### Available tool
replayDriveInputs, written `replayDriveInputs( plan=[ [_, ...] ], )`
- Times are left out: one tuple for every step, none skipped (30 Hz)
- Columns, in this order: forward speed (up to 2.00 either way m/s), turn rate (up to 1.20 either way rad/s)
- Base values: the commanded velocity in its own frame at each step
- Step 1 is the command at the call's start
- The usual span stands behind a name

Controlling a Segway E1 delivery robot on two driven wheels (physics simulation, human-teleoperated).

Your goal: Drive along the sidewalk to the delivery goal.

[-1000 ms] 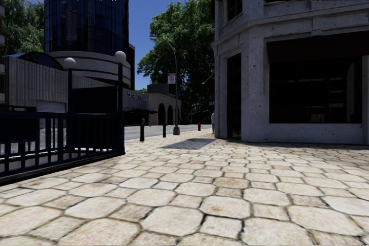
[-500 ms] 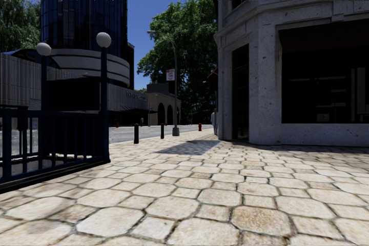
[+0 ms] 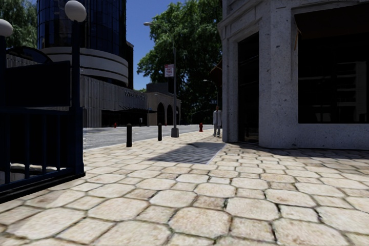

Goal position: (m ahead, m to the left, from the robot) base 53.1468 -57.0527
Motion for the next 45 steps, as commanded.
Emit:
replayDriveInputs(
  plan=[
    [2.0, 0.0],
    [2.0, 0.0],
    [2.0, 0.0],
    [2.0, 0.0],
    [2.0, 0.0],
    [2.0, 0.0],
    [2.0, 0.0],
    [2.0, 0.0],
    [2.0, 0.0],
    [2.0, 0.0],
    [2.0, 0.0],
    [2.0, 0.0],
    [2.0, 0.0],
    [2.0, 0.0],
    [2.0, 0.0],
    [2.0, 0.0],
    [2.0, 0.0],
    [2.0, 0.0],
    [2.0, 0.0],
    [2.0, 0.0],
    [2.0, 0.0],
    [2.0, 0.0],
    [2.0, 0.0],
    [2.0, 0.0],
    [2.0, 0.0],
    [2.0, 0.0],
    [2.0, 0.0],
    [2.0, 0.0],
    [2.0, 0.0],
    [2.0, 0.0],
    [2.0, 0.0],
    [2.0, 0.0],
    [2.0, 0.0],
    [2.0, 0.0],
    [2.0, 0.0],
    [2.0, 0.0],
    [2.0, 0.0],
    [2.0, 0.0],
    [2.0, 0.0],
    [2.0, 0.0],
    [2.0, 0.0],
    [2.0, 0.0],
    [2.0, 0.0],
    [2.0, 0.0],
    [2.0, 0.0]
  ],
)
